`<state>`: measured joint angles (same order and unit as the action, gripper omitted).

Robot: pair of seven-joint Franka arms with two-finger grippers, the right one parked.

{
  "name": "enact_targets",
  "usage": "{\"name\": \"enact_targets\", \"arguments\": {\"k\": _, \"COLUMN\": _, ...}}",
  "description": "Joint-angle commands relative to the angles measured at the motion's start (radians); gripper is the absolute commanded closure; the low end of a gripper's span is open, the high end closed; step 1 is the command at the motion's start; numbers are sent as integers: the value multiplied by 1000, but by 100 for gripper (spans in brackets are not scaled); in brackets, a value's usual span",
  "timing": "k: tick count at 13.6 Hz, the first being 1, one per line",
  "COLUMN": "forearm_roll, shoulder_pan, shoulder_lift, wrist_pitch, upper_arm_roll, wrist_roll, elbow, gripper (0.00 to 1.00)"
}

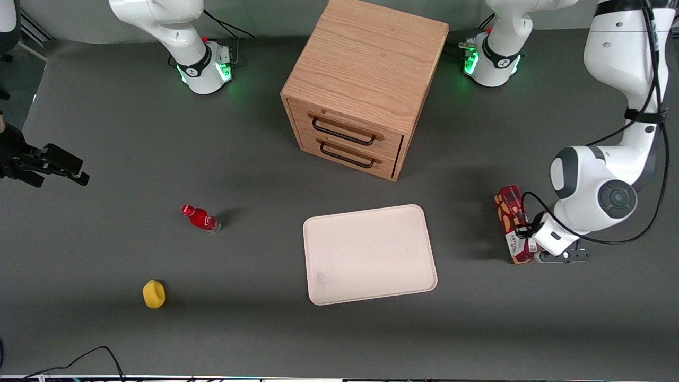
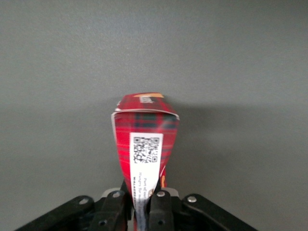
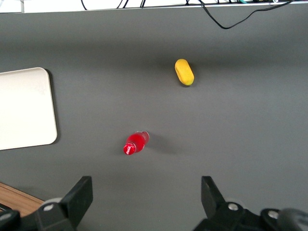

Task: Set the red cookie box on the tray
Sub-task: 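Lift the box with the left gripper and carry it over the tray, then lower the box onto the tray edge and open the left gripper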

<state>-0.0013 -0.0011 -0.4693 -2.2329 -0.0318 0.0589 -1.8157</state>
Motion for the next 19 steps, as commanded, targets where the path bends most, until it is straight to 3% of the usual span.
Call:
{"name": "enact_targets", "arguments": {"k": 1, "forearm_roll": -11, "shoulder_pan": -78, "shoulder_lift": 3, "wrist_pitch": 299, "upper_arm_roll": 6, "wrist_roll": 80, "elbow": 277, "gripper": 100}}
{"name": "enact_targets", "arguments": {"k": 4, "forearm_roll": -34, "shoulder_pan": -224, "shoulder_lift": -106, "wrist_pitch": 378, "upper_arm_roll": 6, "wrist_roll": 315, "elbow": 488, "gripper": 100}}
{"name": "enact_targets", "arguments": {"k": 9, "forearm_roll": 7, "shoulder_pan": -425, "shoulder_lift": -264, "wrist_pitch": 268, "upper_arm_roll": 10, "wrist_roll": 515, "elbow": 579, "gripper": 100}}
{"name": "enact_targets", "arguments": {"k": 13, "forearm_roll": 90, "shoulder_pan": -464, "shoulder_lift": -356, "wrist_pitch": 184, "upper_arm_roll": 12, "wrist_roll": 532, "elbow": 576, "gripper": 100}}
{"name": "enact_targets", "arguments": {"k": 18, "forearm_roll": 95, "shoulder_pan": -458, "shoulder_lift": -387, "wrist_pitch": 121, "upper_arm_roll": 15, "wrist_roll": 535, "elbow": 569, "gripper": 100}}
{"name": "enact_targets", "arguments": {"k": 19, "forearm_roll": 96, "shoulder_pan": -455, "shoulder_lift": -387, "wrist_pitch": 121, "upper_arm_roll": 16, "wrist_roll": 532, "elbow": 569, "gripper": 93}}
